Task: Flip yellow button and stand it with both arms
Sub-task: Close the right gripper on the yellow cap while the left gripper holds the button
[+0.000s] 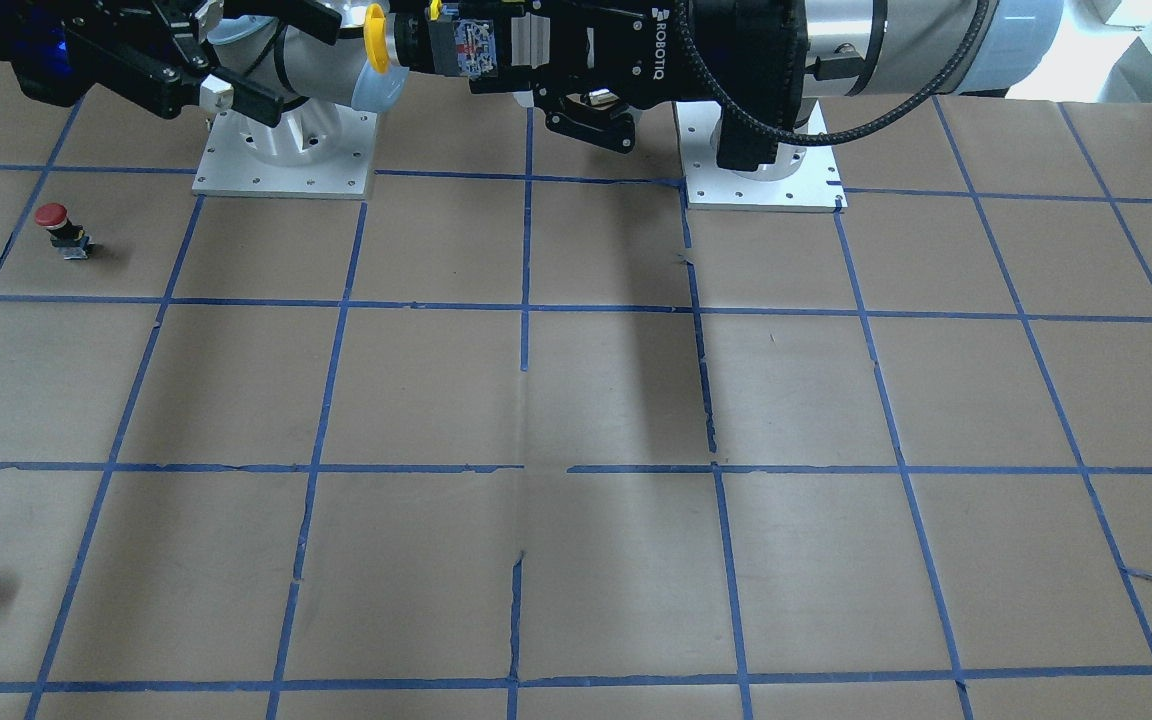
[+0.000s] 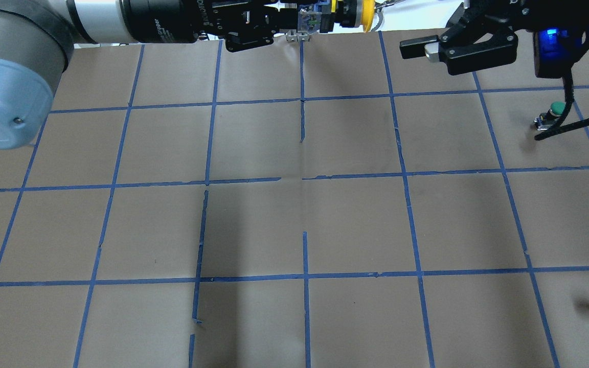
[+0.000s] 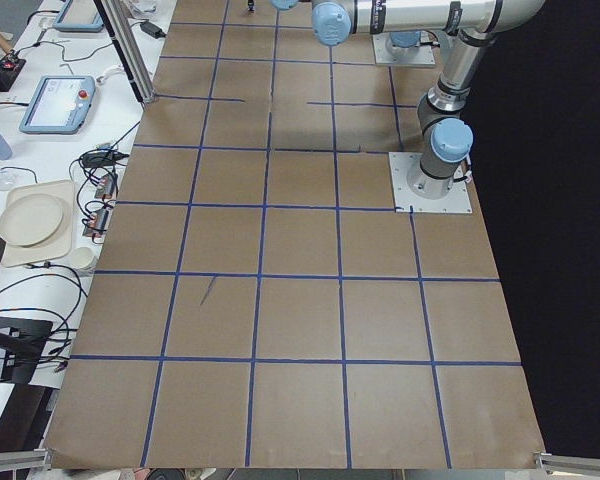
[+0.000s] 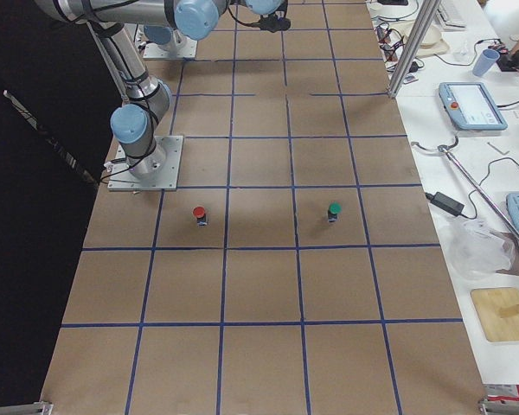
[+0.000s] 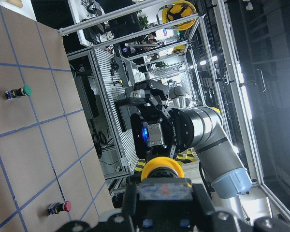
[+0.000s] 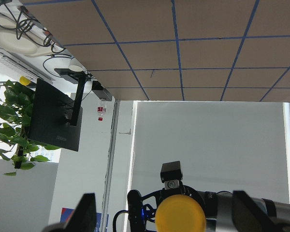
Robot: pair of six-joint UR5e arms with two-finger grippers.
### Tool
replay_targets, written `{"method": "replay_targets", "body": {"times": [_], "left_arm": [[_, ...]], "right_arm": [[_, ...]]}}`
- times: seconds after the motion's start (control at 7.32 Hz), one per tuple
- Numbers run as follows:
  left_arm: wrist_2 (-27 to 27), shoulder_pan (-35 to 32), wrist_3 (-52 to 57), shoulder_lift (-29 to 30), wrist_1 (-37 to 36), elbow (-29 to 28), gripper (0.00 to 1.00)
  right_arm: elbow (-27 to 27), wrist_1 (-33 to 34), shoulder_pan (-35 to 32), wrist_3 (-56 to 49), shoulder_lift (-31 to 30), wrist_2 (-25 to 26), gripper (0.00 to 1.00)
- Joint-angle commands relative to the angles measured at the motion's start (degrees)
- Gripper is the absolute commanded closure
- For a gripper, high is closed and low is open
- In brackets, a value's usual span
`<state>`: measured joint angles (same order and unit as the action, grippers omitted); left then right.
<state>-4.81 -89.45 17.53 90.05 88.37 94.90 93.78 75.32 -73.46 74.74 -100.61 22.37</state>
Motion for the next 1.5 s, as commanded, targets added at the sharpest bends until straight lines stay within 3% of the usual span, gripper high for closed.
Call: {"method": "replay_targets", "body": {"times": [0.0, 1.37], "left_arm": [[1.03, -0.02, -0.04, -0.05, 0.05, 0.02, 0.89], [4.64, -0.02, 0.75, -0.41, -0.04, 0.37, 0.89]], "right_arm": [[0.17, 0.26, -1.94, 0.92, -1.35, -0.31, 0.00], [0.08, 0.88, -4.41, 2.60, -0.29, -7.51, 0.01]]}}
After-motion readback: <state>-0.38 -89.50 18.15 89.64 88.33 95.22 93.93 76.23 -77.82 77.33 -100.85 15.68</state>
